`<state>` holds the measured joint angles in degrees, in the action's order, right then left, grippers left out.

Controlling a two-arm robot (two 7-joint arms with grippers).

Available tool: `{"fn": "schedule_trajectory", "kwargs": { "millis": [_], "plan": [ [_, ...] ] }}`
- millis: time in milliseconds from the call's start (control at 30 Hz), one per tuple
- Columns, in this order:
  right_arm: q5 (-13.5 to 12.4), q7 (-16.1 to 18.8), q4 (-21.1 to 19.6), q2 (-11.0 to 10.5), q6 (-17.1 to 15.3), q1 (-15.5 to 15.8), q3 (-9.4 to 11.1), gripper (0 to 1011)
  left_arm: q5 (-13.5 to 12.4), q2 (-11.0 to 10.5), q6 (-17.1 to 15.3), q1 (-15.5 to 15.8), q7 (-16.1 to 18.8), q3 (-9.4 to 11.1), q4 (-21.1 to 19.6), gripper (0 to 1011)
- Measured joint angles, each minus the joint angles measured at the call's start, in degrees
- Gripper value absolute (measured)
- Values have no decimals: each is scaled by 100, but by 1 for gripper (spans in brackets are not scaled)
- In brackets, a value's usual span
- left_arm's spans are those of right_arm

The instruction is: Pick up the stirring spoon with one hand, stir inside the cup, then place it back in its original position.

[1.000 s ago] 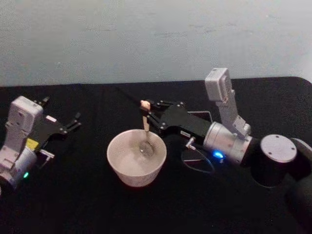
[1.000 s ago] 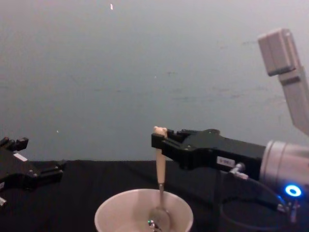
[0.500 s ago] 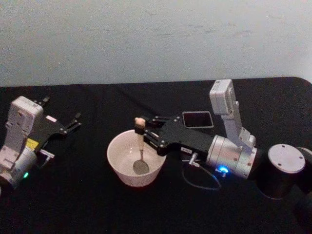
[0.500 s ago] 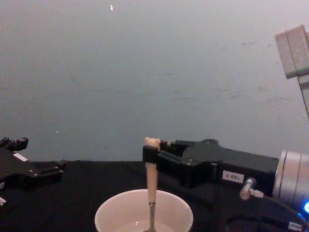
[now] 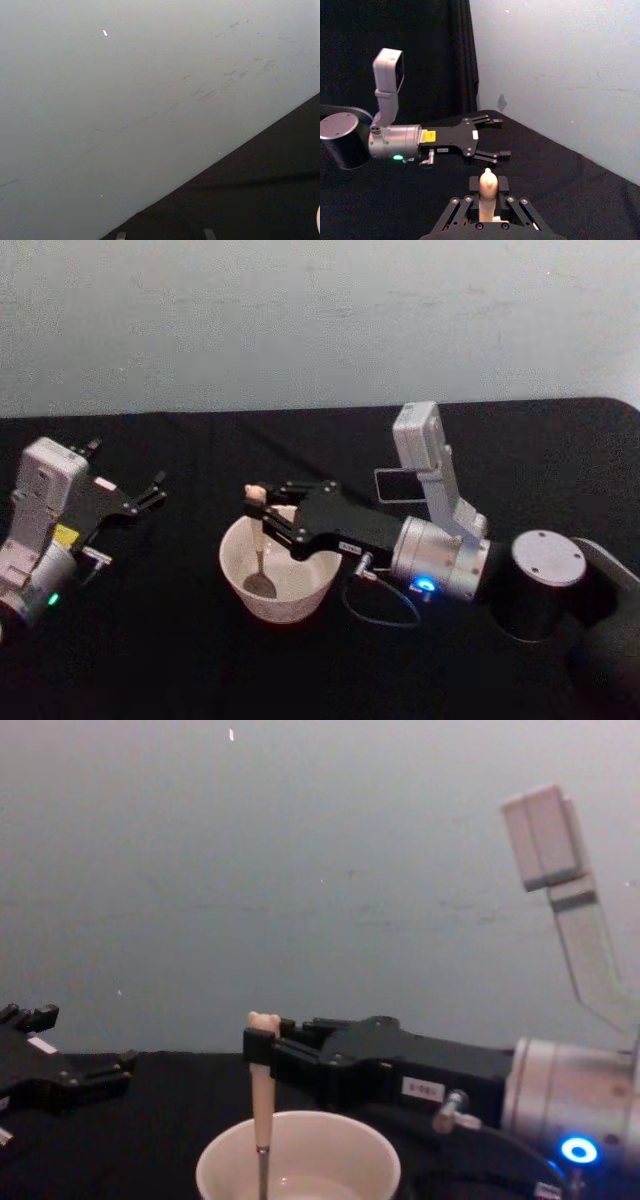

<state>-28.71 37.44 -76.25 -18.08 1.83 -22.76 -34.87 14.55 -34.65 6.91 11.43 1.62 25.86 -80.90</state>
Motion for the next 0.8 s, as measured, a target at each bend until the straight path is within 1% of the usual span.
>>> {"fn": "schedule_trajectory", "kwargs": {
  "millis": [267, 467, 633, 800],
  "plan": [
    [63, -154, 417, 228, 41, -239, -12, 211, 0, 0, 0, 0, 0, 0, 0, 1001],
    [133, -345, 650, 340, 101, -363, 97, 212, 0, 0, 0, 0, 0, 0, 0, 1001],
    [180, -426, 718, 339, 107, -386, 182, 211, 0, 0, 0, 0, 0, 0, 0, 1001],
    [230, -452, 621, 231, 77, -315, 257, 211, 0, 0, 0, 0, 0, 0, 0, 1001]
  ]
}}
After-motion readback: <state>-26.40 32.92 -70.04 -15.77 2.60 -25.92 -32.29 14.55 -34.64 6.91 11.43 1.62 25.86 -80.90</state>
